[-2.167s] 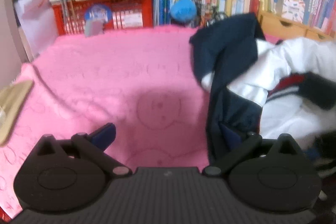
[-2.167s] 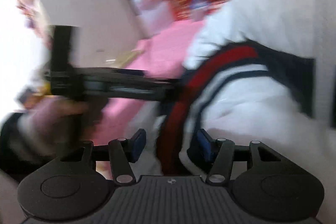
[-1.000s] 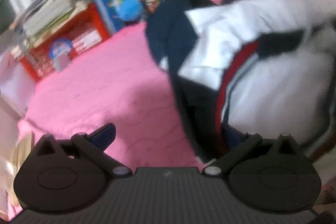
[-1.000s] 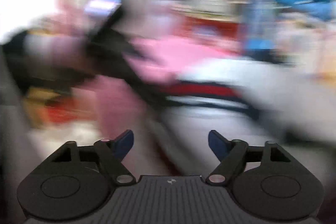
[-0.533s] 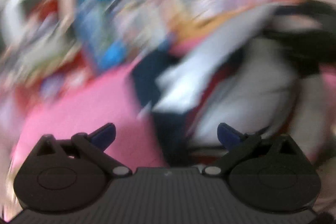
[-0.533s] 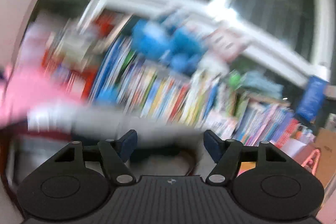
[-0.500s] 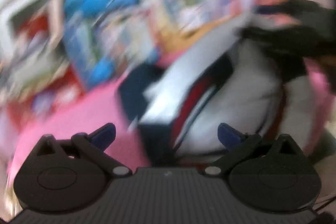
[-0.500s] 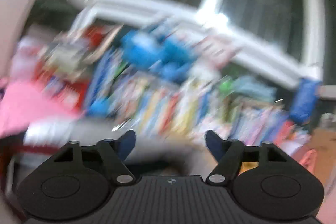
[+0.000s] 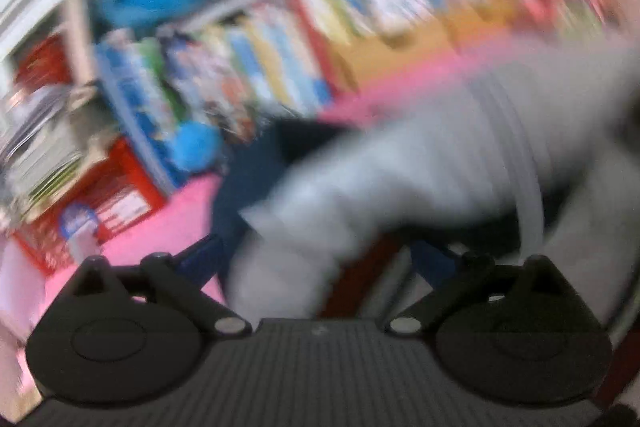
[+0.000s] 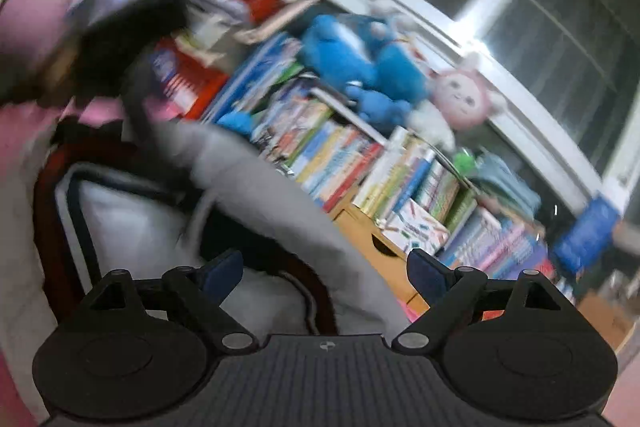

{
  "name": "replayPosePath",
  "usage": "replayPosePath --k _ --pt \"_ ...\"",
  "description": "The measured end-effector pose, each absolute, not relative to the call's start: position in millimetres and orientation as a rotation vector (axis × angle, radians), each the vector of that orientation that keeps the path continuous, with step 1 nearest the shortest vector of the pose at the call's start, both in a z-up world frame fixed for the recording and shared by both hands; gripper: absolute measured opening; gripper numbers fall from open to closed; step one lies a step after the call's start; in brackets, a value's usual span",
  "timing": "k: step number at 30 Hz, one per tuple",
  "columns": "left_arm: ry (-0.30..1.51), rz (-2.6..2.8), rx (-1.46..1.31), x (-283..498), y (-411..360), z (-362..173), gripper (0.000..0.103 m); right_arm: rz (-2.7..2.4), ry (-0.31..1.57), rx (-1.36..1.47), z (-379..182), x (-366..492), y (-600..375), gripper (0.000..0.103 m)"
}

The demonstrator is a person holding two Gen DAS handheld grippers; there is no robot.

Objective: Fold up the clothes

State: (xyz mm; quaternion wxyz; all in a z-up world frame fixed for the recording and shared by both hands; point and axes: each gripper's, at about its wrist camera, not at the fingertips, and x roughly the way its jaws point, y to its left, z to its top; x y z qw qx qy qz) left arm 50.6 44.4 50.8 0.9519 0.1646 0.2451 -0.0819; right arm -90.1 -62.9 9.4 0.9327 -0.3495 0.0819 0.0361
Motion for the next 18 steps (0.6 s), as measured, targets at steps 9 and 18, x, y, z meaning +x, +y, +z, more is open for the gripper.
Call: replayPosePath --k 9,18 --pt "0.317 -0.249 0.117 17.8 74.2 113.9 0.103 0.046 0.155 -0.999 -54.4 -25.4 -7.6 0.1" --pt "0.47 -0.26 0.425 -7.9 41.5 45.0 0.103 -0.039 0.008 -0.626 19.9 -33.3 -43.7 0.097"
